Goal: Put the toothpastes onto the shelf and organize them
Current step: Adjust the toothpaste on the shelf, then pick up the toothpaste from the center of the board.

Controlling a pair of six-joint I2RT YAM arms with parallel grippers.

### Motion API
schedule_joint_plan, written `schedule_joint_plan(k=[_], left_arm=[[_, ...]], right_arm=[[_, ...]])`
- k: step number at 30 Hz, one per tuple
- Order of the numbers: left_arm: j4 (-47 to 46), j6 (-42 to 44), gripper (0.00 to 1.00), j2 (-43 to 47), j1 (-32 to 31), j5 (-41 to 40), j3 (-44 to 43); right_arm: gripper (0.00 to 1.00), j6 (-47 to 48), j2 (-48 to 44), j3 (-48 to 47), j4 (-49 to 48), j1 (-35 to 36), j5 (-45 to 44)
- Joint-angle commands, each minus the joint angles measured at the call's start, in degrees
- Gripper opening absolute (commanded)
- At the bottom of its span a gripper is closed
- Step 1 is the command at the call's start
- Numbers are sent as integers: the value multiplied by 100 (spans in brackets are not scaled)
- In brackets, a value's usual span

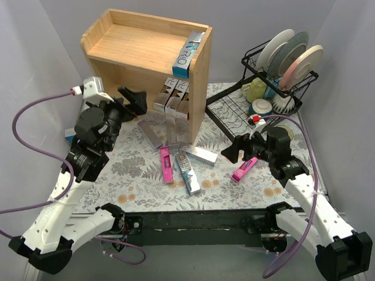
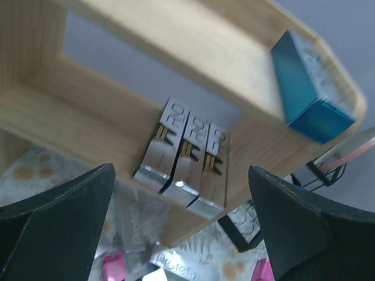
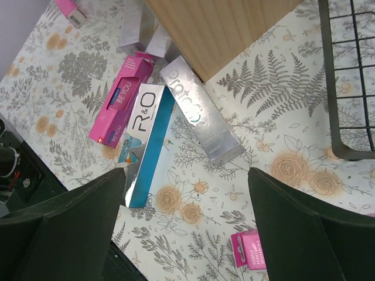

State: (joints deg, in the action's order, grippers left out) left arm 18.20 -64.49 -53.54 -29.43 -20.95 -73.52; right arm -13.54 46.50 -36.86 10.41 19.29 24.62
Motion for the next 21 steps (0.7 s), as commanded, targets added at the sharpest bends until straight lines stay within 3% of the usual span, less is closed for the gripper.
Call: schedule_joint_plan(k=[1, 5, 10, 21], left_arm=[[413, 24, 98, 571, -1, -24, 1206], [124, -99, 98, 1370, -1, 476, 2261], [-351, -99, 98, 1671, -1, 1205, 3315], [-1020, 191, 98, 1469, -1, 1682, 4082]], right_arm=[[93, -8, 262, 29, -145, 285, -115], [93, -52, 500, 109, -189, 733, -484], [92, -324, 790, 249, -382, 1472, -1143], [90, -676, 1852, -110, -461, 2771, -1890]])
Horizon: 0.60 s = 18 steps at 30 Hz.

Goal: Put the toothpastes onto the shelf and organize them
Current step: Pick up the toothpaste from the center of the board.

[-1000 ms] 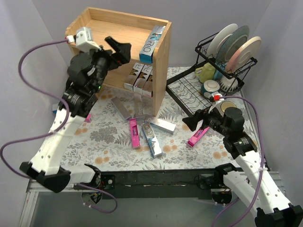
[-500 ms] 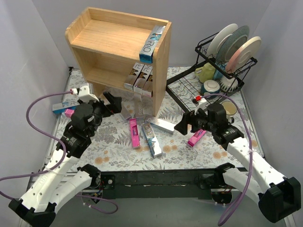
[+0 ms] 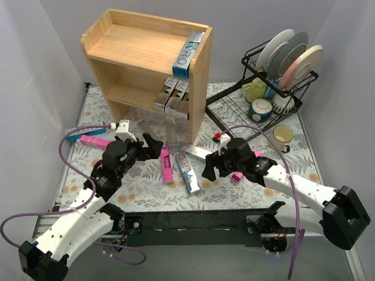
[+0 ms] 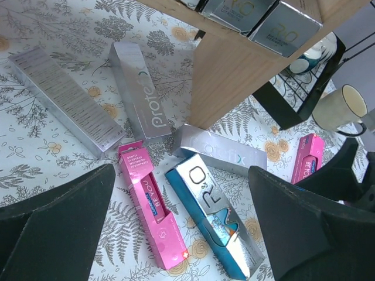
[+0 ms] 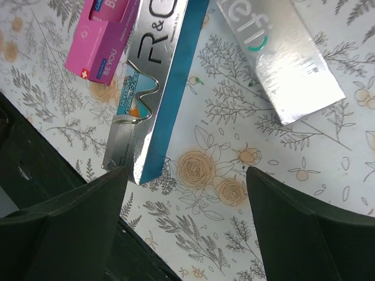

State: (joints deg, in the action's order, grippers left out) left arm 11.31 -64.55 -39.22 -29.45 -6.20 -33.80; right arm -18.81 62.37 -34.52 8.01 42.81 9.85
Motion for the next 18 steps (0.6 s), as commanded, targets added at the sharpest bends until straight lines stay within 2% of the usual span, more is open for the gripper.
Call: schedule_joint_plan(k=[1, 12, 18], left_arm=[[-340, 215, 98, 37, 1, 198, 137], [-314, 435, 98, -6, 10, -13, 119], [-191, 391, 98, 20, 1, -364, 111]], right_arm=[[90, -219, 345, -371, -221, 508, -431], [94, -448, 1646, -1302, 376, 1703, -1537], [97, -720, 2577, -2057, 1131, 2135, -2274]])
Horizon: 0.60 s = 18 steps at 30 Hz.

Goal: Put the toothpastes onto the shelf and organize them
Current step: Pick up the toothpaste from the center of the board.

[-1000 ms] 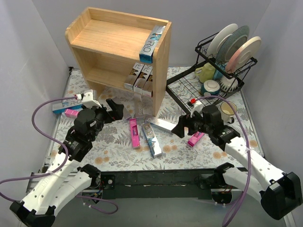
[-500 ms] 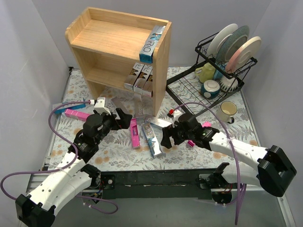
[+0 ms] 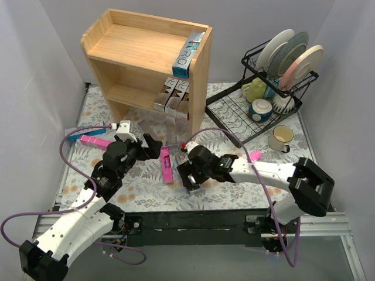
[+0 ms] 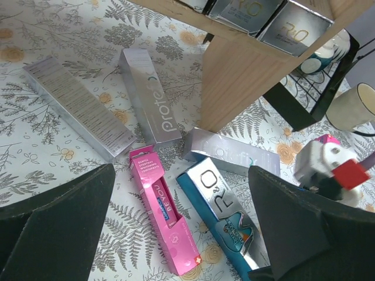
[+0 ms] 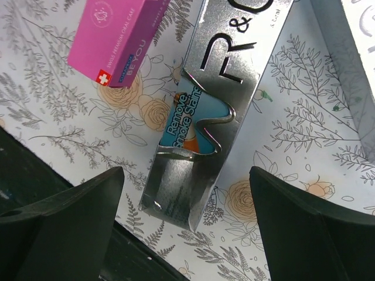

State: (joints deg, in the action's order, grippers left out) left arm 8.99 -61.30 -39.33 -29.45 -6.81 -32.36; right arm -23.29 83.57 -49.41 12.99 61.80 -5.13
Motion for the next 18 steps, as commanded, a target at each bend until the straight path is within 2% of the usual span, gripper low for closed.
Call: schedule_joint_plan(k=[1, 9, 12, 18], left_arm=[[58, 65, 98, 22, 10, -321, -34], [76, 65, 98, 22, 27, -391, -42], [76, 83, 98, 13, 27, -304, -42], [-91, 223, 98, 83, 27, 206, 10]], right_arm=[[98, -299, 580, -674, 782, 271, -901], [96, -246, 1381, -1158, 1196, 447, -1139], [92, -255, 1434, -1159, 1249, 482, -1201], [78, -71, 1267, -913, 1188, 473, -1254]])
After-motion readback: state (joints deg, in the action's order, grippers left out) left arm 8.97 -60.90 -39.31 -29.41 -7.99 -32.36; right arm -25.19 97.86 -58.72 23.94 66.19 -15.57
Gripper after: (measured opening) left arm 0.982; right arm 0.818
